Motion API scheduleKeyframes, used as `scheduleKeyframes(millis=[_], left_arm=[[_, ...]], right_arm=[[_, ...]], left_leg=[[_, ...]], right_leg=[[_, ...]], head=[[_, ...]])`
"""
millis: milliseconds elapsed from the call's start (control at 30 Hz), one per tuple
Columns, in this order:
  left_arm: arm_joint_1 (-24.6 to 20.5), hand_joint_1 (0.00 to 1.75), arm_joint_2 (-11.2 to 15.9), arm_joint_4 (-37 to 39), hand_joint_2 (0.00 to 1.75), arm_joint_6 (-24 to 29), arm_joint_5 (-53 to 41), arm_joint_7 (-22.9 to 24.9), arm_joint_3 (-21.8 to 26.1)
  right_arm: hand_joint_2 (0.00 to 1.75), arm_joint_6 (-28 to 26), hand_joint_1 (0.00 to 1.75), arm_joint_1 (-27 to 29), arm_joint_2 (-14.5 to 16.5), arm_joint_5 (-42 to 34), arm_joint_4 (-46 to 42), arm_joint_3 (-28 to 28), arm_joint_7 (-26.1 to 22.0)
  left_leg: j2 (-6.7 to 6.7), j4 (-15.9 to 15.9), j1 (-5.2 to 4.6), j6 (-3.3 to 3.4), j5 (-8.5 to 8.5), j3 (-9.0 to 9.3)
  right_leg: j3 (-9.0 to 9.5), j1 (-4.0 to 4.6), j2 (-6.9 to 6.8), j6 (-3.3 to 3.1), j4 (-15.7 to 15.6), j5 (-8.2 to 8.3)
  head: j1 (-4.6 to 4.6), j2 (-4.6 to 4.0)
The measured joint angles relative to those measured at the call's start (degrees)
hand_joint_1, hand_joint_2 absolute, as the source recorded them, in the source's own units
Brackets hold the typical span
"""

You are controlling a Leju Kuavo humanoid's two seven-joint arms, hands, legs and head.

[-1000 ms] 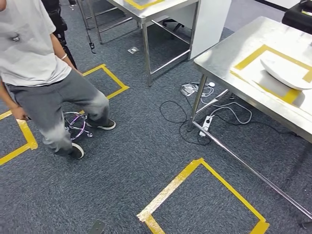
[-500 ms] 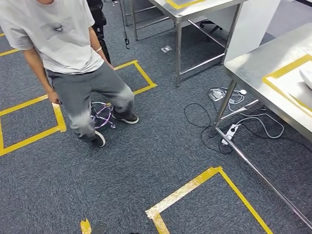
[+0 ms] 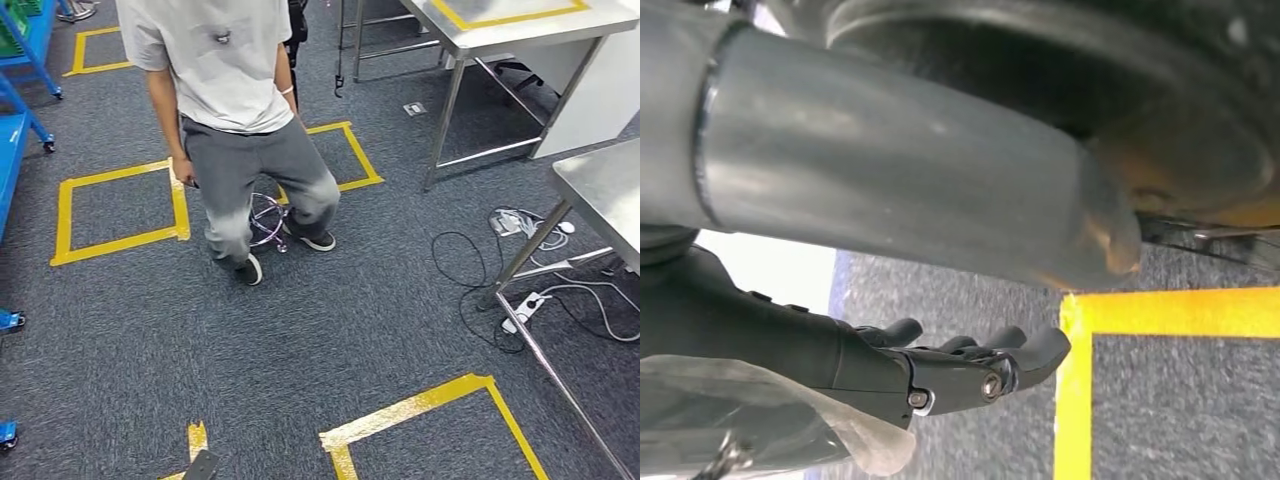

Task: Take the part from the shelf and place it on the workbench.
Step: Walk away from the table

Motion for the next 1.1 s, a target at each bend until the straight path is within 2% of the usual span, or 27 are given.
scheduleKeyframes(millis=[33,67,133,200,233,300,333,367,400,433,467,500,533,600,633,667,700,733,800,833,867,900,933,967,1000,1033,1100], left_arm=[[0.0,0.00,0.0,0.0,0.00,0.0,0.0,0.0,0.0],[-0.1,0.00,-0.1,0.0,0.00,0.0,0.0,0.0,0.0],[-0.1,0.00,-0.1,0.0,0.00,0.0,0.0,0.0,0.0],[0.0,0.00,-0.1,0.0,0.00,0.0,0.0,0.1,0.0],[0.1,0.00,-0.1,0.0,0.00,0.0,0.0,0.1,0.0],[0.2,0.00,-0.1,0.0,0.00,0.0,0.1,0.2,0.0],[0.1,0.00,-0.1,0.0,0.00,0.0,0.1,0.2,0.0],[0.0,0.00,-0.1,0.0,0.00,0.0,0.1,0.2,0.0],[-0.1,0.00,-0.1,0.0,0.00,0.0,0.1,0.2,0.0],[0.0,0.00,-0.1,0.0,0.00,0.0,0.1,0.2,0.0],[0.1,0.00,-0.1,0.0,0.00,0.0,0.1,0.2,0.0],[0.1,0.00,-0.1,0.0,0.00,0.0,0.1,0.2,0.0],[0.2,0.00,-0.1,0.0,0.00,0.0,0.1,0.2,0.0],[-0.1,0.00,-0.1,0.0,0.00,0.1,0.1,0.2,0.0],[-0.2,0.00,-0.1,0.0,0.00,0.2,0.1,0.2,0.0],[-0.3,0.00,-0.1,0.0,0.00,0.2,0.1,0.2,0.0],[-0.3,0.00,-0.1,0.0,0.00,0.3,0.1,0.2,0.0],[-0.1,0.00,-0.1,0.0,0.00,0.3,0.1,0.2,0.0],[0.0,0.00,-0.1,0.0,0.00,0.4,0.1,0.2,0.0],[-0.1,0.00,-0.2,0.0,0.00,0.4,0.1,0.2,0.0],[-0.2,0.00,-0.2,0.0,0.00,0.4,0.1,0.2,0.0],[-0.3,0.00,-0.2,0.0,0.00,0.4,0.1,0.2,0.0],[-0.3,0.00,-0.3,0.0,0.00,0.4,0.1,0.2,0.0],[-0.3,0.00,-0.3,0.0,0.00,0.4,0.1,0.2,-0.1],[-0.2,0.00,-0.3,0.0,0.00,0.4,0.1,0.2,-0.1],[-0.2,0.00,-0.3,0.0,0.00,0.4,0.1,0.2,-0.1],[-0.3,0.00,-0.3,0.0,0.00,0.5,0.1,0.2,-0.1]], right_arm=[[0.00,0.0,0.00,0.0,0.0,0.0,0.0,0.0,0.0],[0.00,0.0,0.00,0.0,-0.1,0.0,0.0,0.0,0.0],[0.00,0.0,0.00,-0.1,-0.1,-0.1,0.0,0.0,0.0],[0.00,0.1,0.00,-0.2,-0.2,-0.2,0.0,0.0,0.0],[0.00,0.1,0.00,-0.2,-0.2,-0.2,0.0,0.0,0.0],[0.00,0.1,0.00,-0.2,-0.2,-0.3,0.0,0.0,0.0],[0.00,0.1,0.00,-0.1,-0.2,-0.3,0.0,0.0,0.0],[0.00,0.2,0.00,0.0,-0.2,-0.3,0.0,0.0,0.0],[0.00,0.2,0.00,0.1,-0.2,-0.3,0.0,0.0,0.0],[0.00,0.2,0.00,0.1,-0.2,-0.3,0.0,0.0,0.0],[0.00,0.2,0.00,0.1,-0.2,-0.3,0.0,0.0,0.0],[0.00,0.2,0.00,0.0,-0.2,-0.3,0.0,0.0,0.0],[0.00,0.2,0.00,-0.1,-0.2,-0.3,0.0,0.0,0.0],[0.00,0.2,0.00,-0.1,-0.2,-0.3,0.0,0.0,0.0],[0.00,0.2,0.00,-0.1,-0.2,-0.3,0.0,0.0,0.0],[0.00,0.2,0.00,-0.2,-0.2,-0.3,0.0,0.0,0.0],[0.00,0.2,0.00,-0.2,-0.2,-0.3,0.0,0.0,0.0],[0.00,0.2,0.00,-0.3,-0.2,-0.3,0.0,0.0,0.0],[0.00,0.2,0.00,-0.4,-0.2,-0.3,0.0,0.0,-0.1],[0.00,0.2,0.00,-0.3,-0.2,-0.3,0.0,0.0,-0.1],[0.00,0.2,0.00,-0.3,-0.2,-0.3,0.0,0.0,-0.2],[0.00,0.2,0.00,-0.2,-0.2,-0.3,0.0,0.0,-0.2],[0.00,0.2,0.00,-0.1,-0.3,-0.3,0.0,0.0,-0.2],[0.00,0.2,0.00,-0.1,-0.3,-0.3,0.0,0.0,-0.2],[0.00,0.2,0.00,0.0,-0.3,-0.3,0.0,0.0,-0.2],[0.00,0.3,0.00,0.0,-0.3,-0.2,0.0,0.0,-0.3],[0.00,0.3,0.00,-0.1,-0.3,-0.2,0.0,0.0,-0.4]], left_leg=[[-0.81,0.2,0.06,-0.12,-0.05,-0.03],[-1.55,0.4,0.02,-0.33,-0.14,-0.16],[-2.88,0.8,0.05,-1.02,-0.11,-0.65],[-4.15,0.8,0.23,-1.79,0.20,-1.11],[-3.76,1.0,0.25,-2.09,0.09,-1.31],[-0.83,4.1,0.16,-2.62,-1.80,-2.72],[1.12,7.4,0.15,-2.85,-3.61,-4.19],[2.27,11.4,0.26,-3.07,-5.53,-6.03],[2.76,15.0,0.40,-3.24,-6.96,-7.67],[2.96,17.0,0.53,-3.33,-7.34,-8.50],[3.10,16.8,0.62,-3.35,-6.60,-8.28],[3.44,14.2,0.65,-3.27,-4.87,-6.87],[4.29,10.3,0.60,-3.09,-2.82,-4.75],[7.47,3.2,-0.08,-2.47,-0.81,-1.14],[8.53,1.5,-0.42,-2.15,-0.71,-0.39],[8.86,1.0,-0.73,-1.87,-1.02,-0.33],[8.08,0.8,-0.74,-1.56,-0.92,-0.41],[7.32,0.6,-0.66,-1.26,-0.78,-0.38],[5.83,0.1,-0.36,-0.59,-0.47,-0.20],[5.07,0.0,-0.23,-0.34,-0.35,-0.19],[4.23,0.0,-0.21,-0.18,-0.32,-0.25],[3.36,0.1,-0.22,-0.10,-0.32,-0.29],[2.44,0.1,-0.23,-0.07,-0.32,-0.28],[1.55,0.1,-0.24,-0.06,-0.33,-0.23],[0.69,0.1,-0.22,-0.07,-0.34,-0.16],[-0.16,0.2,-0.17,-0.13,-0.37,-0.08],[-1.64,0.6,-0.14,-0.47,-0.49,-0.25]], right_leg=[[1.61,-0.15,1.10,-0.02,-4.0,2.24],[3.16,-0.33,2.52,-0.03,-7.7,3.73],[5.00,-0.51,4.55,-0.29,-11.5,4.47],[5.43,-0.42,3.77,-0.91,-11.9,4.48],[5.61,-0.41,3.05,-1.28,-12.0,4.65],[5.83,-0.43,1.38,-2.04,-12.4,4.88],[5.90,-0.31,0.43,-2.30,-12.5,4.84],[5.90,-0.18,-0.57,-2.50,-12.5,4.74],[5.91,-0.07,-1.58,-2.60,-12.5,4.65],[5.94,0.00,-2.52,-2.65,-12.5,4.56],[6.02,0.05,-3.35,-2.64,-12.5,4.46],[6.17,0.07,-4.10,-2.58,-12.5,4.34],[6.38,0.10,-4.79,-2.47,-12.5,4.20],[6.68,0.34,-6.05,-1.97,-12.4,3.80],[6.80,0.47,-6.68,-1.68,-12.4,3.62],[6.90,0.59,-7.37,-1.41,-12.5,3.47],[7.11,0.60,-8.09,-1.13,-12.6,3.36],[7.25,0.53,-8.00,-0.82,-12.5,3.08],[6.45,0.27,-4.89,-0.25,-10.4,1.44],[5.03,0.14,-2.70,-0.09,-7.5,-0.14],[3.07,0.10,-1.16,-0.05,-3.6,-1.89],[1.01,0.11,-0.59,-0.04,0.2,-3.30],[-0.65,0.13,-0.39,-0.05,3.0,-3.86],[-1.38,0.14,-0.32,-0.11,3.7,-3.20],[-0.99,0.11,-0.17,-0.17,2.0,-1.45],[0.30,0.02,0.40,-0.23,-1.4,0.99],[3.25,-0.38,3.52,-0.32,-8.5,4.05]], head=[[0.01,0.00],[0.02,0.00],[0.00,0.00],[-0.05,0.00],[-0.05,0.00],[-0.37,0.00],[-0.51,0.00],[-0.67,0.00],[-0.66,0.00],[-0.66,0.00],[-0.66,0.00],[-0.66,0.00],[-0.67,0.00],[-0.70,0.00],[-0.68,0.00],[-0.65,0.00],[-0.67,0.00],[-0.59,0.00],[-0.36,0.00],[-0.19,0.00],[-0.06,0.00],[-0.01,0.00],[-0.01,0.00],[-0.01,-0.01],[-0.02,-0.01],[-0.02,-0.01],[-0.04,0.00]])
